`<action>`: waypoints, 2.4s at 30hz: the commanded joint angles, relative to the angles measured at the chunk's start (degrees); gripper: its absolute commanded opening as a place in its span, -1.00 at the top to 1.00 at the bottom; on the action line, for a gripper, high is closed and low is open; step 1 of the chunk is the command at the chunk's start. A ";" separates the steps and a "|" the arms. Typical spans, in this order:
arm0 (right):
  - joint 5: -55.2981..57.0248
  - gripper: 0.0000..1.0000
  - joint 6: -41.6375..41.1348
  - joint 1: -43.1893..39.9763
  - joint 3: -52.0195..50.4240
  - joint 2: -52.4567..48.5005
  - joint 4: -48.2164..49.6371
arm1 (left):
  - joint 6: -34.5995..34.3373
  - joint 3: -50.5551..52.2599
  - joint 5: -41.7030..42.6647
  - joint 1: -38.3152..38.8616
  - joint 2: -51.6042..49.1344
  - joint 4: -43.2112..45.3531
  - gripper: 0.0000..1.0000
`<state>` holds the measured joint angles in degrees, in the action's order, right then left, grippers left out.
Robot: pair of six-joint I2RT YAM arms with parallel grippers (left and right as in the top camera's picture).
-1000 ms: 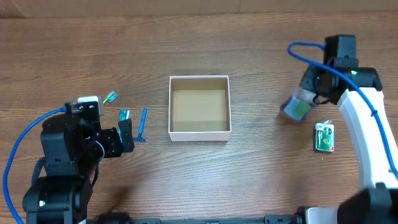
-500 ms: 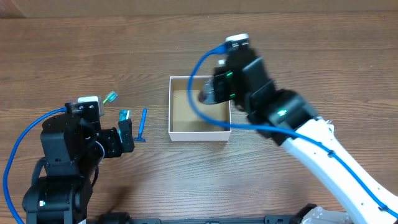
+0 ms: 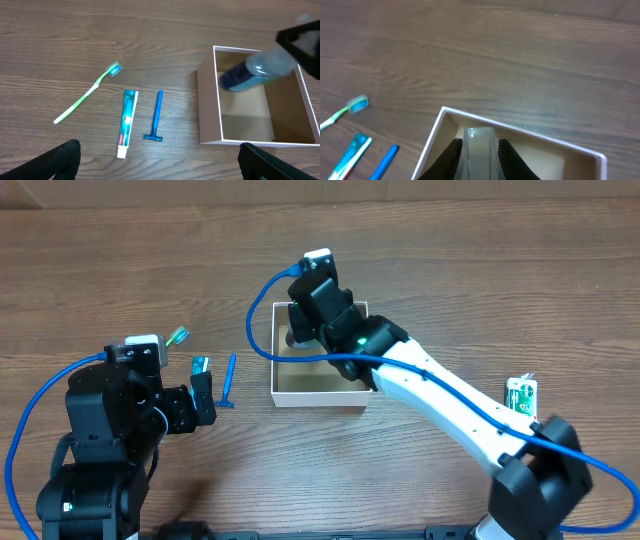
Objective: Pack container
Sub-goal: 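Carry the bottle with the right gripper into the box and release, then move the right gripper to the green Dettol soap bar and grasp it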
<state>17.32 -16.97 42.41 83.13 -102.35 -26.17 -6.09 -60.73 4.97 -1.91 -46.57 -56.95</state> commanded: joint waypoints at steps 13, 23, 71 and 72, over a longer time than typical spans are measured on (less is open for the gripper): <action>2.16 0.24 -0.83 -0.39 1.70 -3.17 3.30 | -0.79 -1.38 0.61 -0.31 0.07 -0.13 -1.00; 2.12 -0.74 -0.81 -0.42 1.70 -3.23 2.78 | -0.79 -1.38 0.63 -0.31 0.07 -0.46 -1.00; -7.08 -1.00 -26.40 -58.95 -23.54 4.87 -21.44 | -1.92 -1.38 0.68 -0.31 0.07 0.15 -1.00; -6.95 -1.00 -23.87 -58.95 -24.81 4.52 -19.26 | -1.90 -1.38 0.68 -0.31 0.07 0.13 -1.00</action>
<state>10.26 -44.58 -16.14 61.67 -96.29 -48.82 -6.52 -60.77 4.97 -1.91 -46.57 -57.06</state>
